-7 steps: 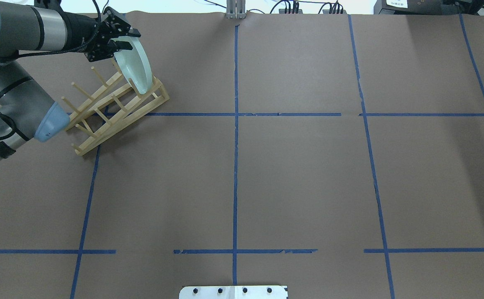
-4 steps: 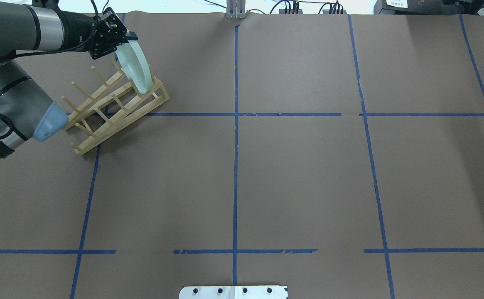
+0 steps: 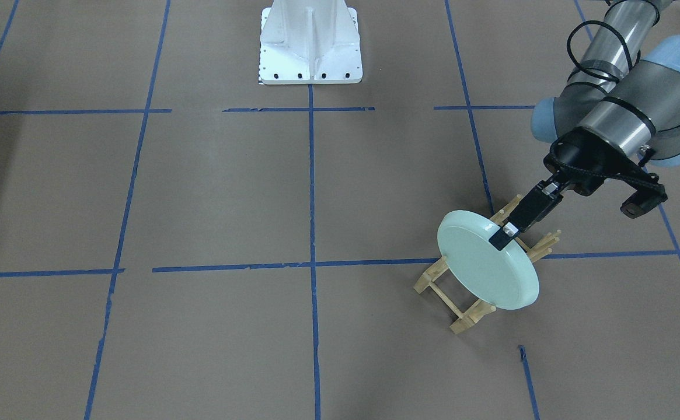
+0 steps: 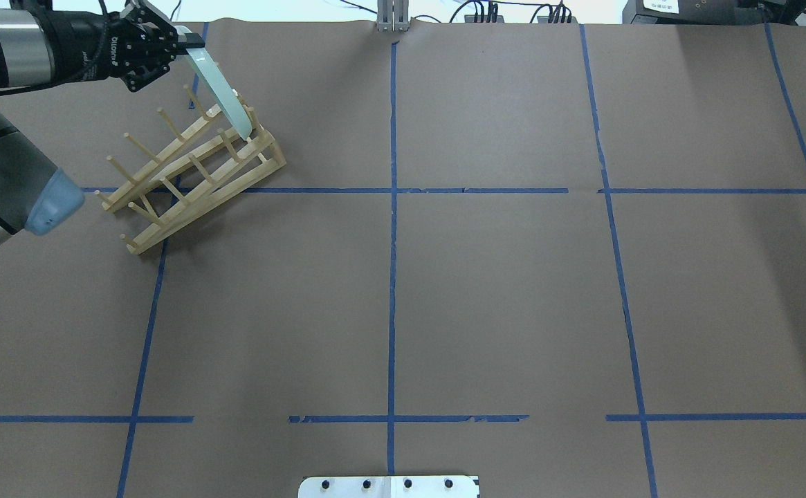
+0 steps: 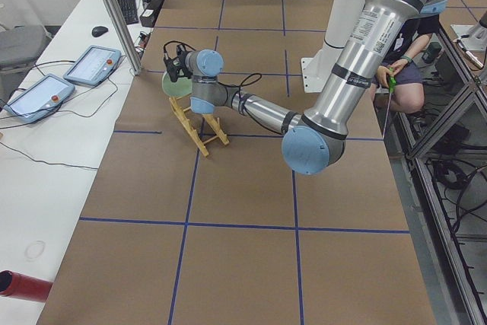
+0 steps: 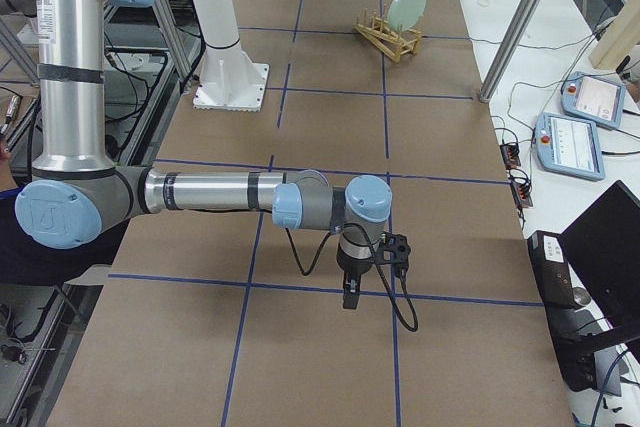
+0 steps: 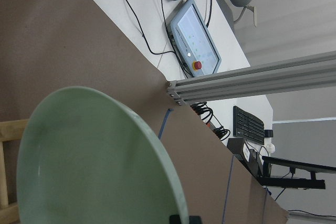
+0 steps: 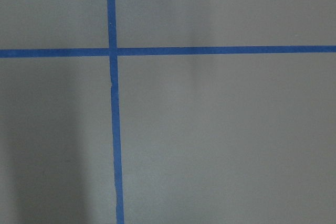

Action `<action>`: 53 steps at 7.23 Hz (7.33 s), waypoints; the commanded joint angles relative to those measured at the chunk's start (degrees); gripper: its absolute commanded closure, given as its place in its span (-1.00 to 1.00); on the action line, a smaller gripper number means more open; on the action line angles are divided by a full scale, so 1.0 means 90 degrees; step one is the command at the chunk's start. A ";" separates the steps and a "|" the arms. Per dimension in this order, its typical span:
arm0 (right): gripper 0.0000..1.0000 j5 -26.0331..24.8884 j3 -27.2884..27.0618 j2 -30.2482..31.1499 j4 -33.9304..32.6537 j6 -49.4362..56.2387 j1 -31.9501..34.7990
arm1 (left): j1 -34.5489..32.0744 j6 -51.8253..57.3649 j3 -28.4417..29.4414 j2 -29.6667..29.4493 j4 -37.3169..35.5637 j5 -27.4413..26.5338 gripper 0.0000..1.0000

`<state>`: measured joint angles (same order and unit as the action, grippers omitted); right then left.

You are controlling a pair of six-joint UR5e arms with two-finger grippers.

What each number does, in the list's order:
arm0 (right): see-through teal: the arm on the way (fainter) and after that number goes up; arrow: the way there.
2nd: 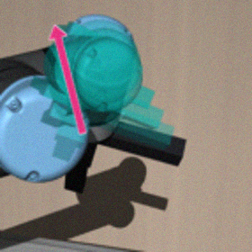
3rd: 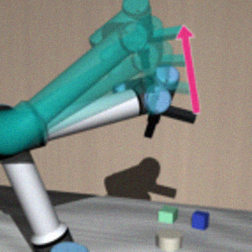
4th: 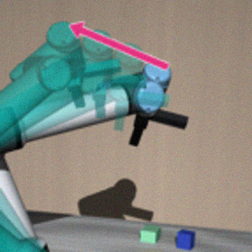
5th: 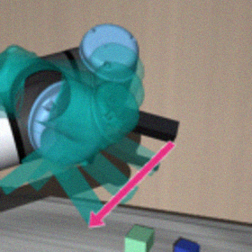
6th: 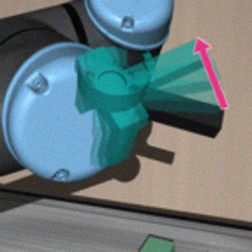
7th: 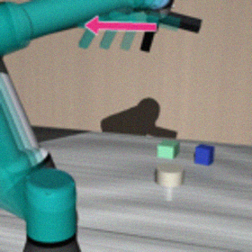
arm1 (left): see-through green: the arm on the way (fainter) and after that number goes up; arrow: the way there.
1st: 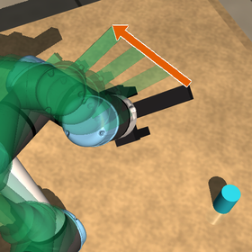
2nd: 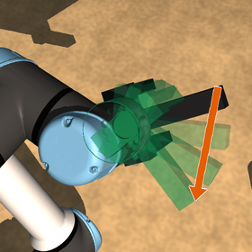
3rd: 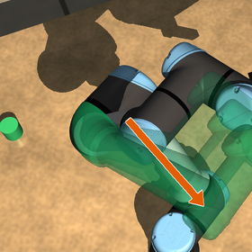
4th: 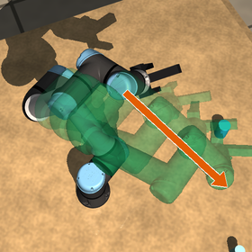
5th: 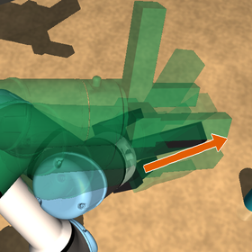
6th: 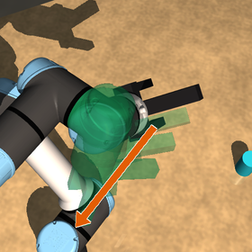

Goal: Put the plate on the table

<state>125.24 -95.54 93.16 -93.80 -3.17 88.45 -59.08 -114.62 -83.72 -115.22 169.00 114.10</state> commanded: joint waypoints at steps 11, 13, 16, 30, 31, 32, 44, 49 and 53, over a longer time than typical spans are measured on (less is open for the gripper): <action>-1.00 0.0000 0.0000 0.0000 0.0003 0.0001 -0.0003 | 0.0872 0.4369 -0.3536 -0.1269 -0.8423 -0.0186 1.00; -1.00 0.0000 0.0000 0.0000 0.0003 0.0001 -0.0003 | 0.2019 0.6016 -0.3579 -0.1796 -1.0245 -0.1297 1.00; -1.00 0.0000 0.0000 0.0000 0.0003 0.0001 -0.0003 | 0.2277 0.8547 -0.3122 -0.1778 -1.0554 -0.1731 1.00; -1.00 0.0000 0.0000 0.0000 0.0003 -0.0009 0.0006 | 0.4806 0.7950 -0.1915 -0.1544 -0.9979 -0.4319 -1.00; -1.00 0.0000 0.0000 0.0000 0.0003 -0.0009 -0.0003 | 0.4806 0.7950 -0.2199 -0.1631 -0.9998 -0.4261 -1.00; -1.00 0.0000 0.0000 0.0000 0.0003 0.0001 -0.0003 | 0.4700 0.7941 -0.2772 -0.1593 -1.0037 -0.4106 -1.00; -1.00 0.0000 0.0000 0.0000 0.0003 0.0001 0.0006 | -0.2916 1.3502 -0.1406 0.2407 -0.9112 0.2949 -1.00; -1.00 0.0000 0.0000 0.0000 -0.0007 0.0001 0.0006 | -0.3435 1.3849 -0.0688 0.2841 -0.8817 0.2744 -1.00; -1.00 0.0000 0.0000 0.0000 0.0003 0.0001 -0.0003 | -0.3592 1.2823 -0.0747 0.2851 -0.8827 0.2361 -1.00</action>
<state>125.24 -95.54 93.16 -93.78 -3.16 88.45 -91.33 3.04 -90.42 -89.61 89.57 135.72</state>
